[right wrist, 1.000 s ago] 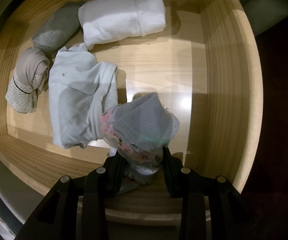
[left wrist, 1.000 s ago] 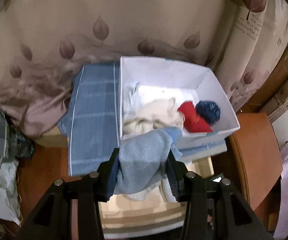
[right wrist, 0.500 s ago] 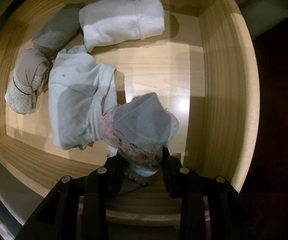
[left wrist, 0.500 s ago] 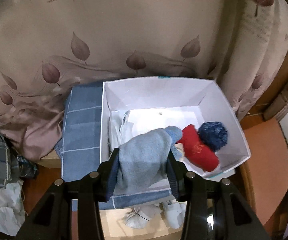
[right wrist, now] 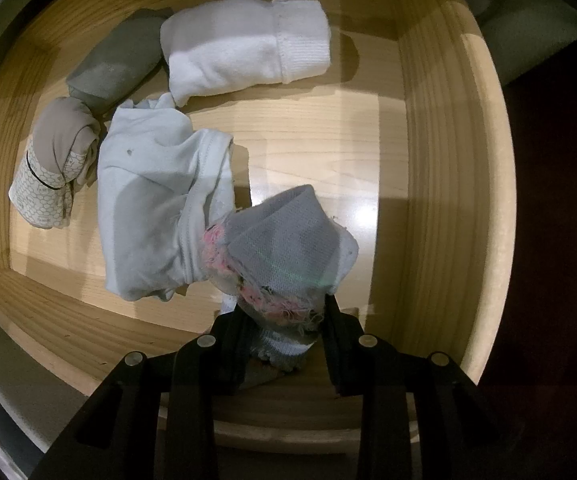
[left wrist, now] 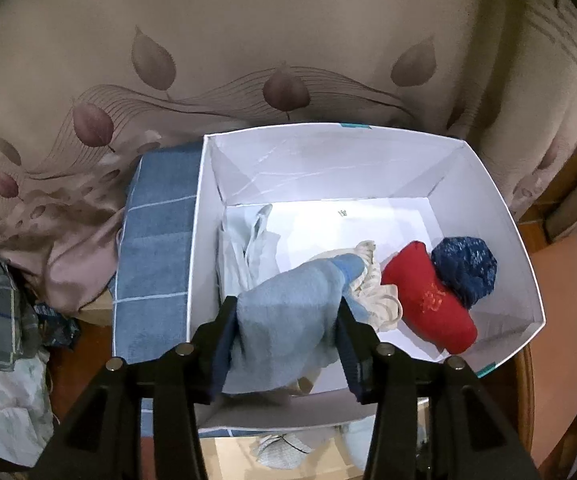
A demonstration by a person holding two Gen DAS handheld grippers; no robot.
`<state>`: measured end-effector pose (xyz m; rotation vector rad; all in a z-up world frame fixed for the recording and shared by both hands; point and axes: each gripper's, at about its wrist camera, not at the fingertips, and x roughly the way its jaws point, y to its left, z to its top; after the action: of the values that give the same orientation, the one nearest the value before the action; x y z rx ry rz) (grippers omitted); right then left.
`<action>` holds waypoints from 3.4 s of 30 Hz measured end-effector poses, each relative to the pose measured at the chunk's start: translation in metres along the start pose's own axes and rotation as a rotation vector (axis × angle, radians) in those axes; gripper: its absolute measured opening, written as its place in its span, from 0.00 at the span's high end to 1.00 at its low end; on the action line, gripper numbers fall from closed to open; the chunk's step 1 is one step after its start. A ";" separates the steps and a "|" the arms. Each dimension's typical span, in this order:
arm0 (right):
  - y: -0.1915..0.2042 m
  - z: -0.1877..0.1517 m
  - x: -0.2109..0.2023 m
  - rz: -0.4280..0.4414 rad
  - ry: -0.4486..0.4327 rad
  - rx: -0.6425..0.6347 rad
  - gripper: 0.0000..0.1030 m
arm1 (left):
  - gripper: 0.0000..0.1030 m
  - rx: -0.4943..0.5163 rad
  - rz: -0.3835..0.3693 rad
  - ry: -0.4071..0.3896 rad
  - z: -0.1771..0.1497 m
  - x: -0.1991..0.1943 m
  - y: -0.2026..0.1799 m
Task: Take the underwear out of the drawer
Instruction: 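Open the left tool to drop the light blue garment into the box, then move the open left tool back down over the drawer garments, then carry the pink floral garment with the right tool into the box and open it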
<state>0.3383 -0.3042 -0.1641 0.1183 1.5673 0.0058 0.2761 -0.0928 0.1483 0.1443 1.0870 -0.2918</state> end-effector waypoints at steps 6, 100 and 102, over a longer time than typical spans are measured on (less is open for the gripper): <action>0.002 -0.001 -0.002 -0.007 -0.002 0.003 0.73 | 0.45 0.003 -0.033 0.022 0.001 -0.006 -0.002; -0.016 0.134 -0.342 -0.027 -0.593 0.001 0.82 | 0.44 -0.287 0.108 0.170 -0.276 0.076 0.054; -0.016 0.150 -0.333 -0.047 -0.566 0.006 0.82 | 0.44 -0.291 0.106 0.173 -0.276 0.076 0.055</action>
<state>0.4855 -0.3568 0.1665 0.0786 1.0045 -0.0645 0.0908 0.0183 -0.0481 -0.0341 1.2762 -0.0243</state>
